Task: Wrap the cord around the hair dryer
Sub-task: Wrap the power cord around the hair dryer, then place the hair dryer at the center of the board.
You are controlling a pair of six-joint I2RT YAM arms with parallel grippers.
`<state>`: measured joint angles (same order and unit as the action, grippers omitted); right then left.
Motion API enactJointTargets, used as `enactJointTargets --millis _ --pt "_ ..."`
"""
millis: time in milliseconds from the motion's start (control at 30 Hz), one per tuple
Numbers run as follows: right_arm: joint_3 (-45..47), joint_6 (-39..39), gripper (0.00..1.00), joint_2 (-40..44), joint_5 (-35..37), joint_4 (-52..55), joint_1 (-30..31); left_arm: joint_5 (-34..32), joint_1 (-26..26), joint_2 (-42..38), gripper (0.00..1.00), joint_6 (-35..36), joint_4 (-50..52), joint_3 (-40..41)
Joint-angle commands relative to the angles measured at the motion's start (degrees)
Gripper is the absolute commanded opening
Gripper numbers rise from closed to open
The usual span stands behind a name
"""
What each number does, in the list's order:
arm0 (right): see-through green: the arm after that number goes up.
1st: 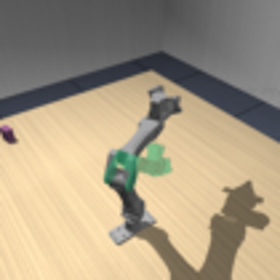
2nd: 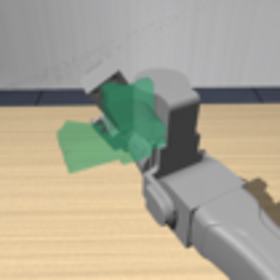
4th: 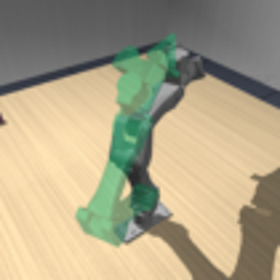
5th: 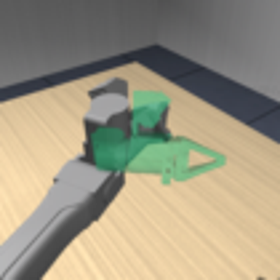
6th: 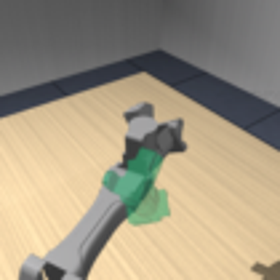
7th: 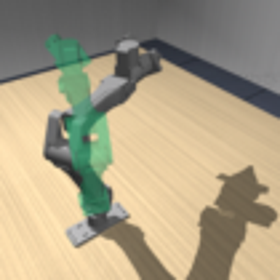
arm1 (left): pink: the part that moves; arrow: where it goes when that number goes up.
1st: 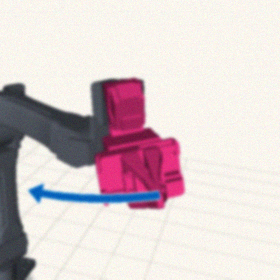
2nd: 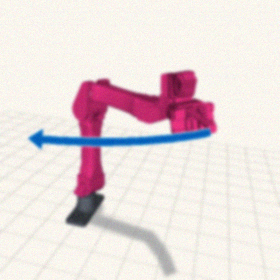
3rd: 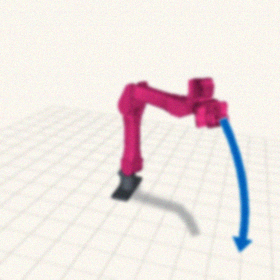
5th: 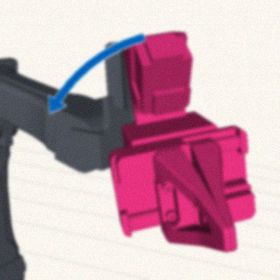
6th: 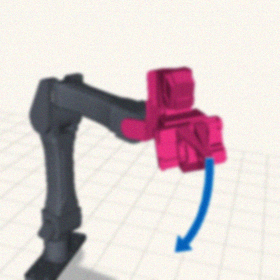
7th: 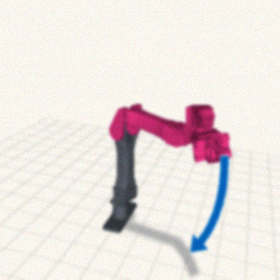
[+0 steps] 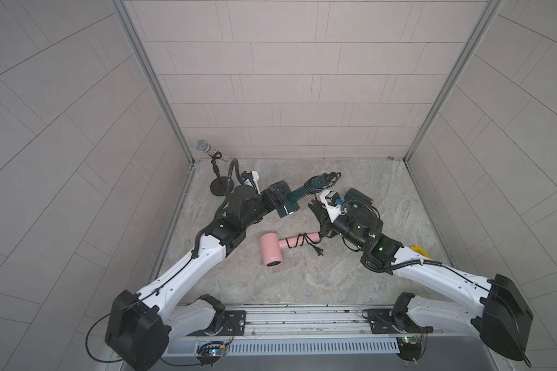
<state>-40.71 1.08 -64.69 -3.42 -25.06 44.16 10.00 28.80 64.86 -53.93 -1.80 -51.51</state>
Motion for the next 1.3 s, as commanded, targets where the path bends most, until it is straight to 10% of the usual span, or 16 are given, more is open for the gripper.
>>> enactJointTargets --millis 0,333,733,1267 --pt "-3.7 8.3 0.0 -0.6 7.4 8.7 1.7 -7.3 -0.1 -2.5 0.0 3.1 7.4 -5.5" --pt "-17.1 4.4 0.0 -7.0 8.8 32.4 2.5 -20.4 2.2 -0.9 0.0 17.7 24.5 -13.4" --pt "-32.9 -9.9 0.0 -16.0 -9.5 50.8 -1.0 -34.4 8.7 5.1 0.0 28.5 29.4 -18.1" --pt "-50.7 -26.3 0.0 -36.9 -24.4 61.8 -13.0 -26.3 4.9 25.5 0.0 42.4 37.9 -29.9"
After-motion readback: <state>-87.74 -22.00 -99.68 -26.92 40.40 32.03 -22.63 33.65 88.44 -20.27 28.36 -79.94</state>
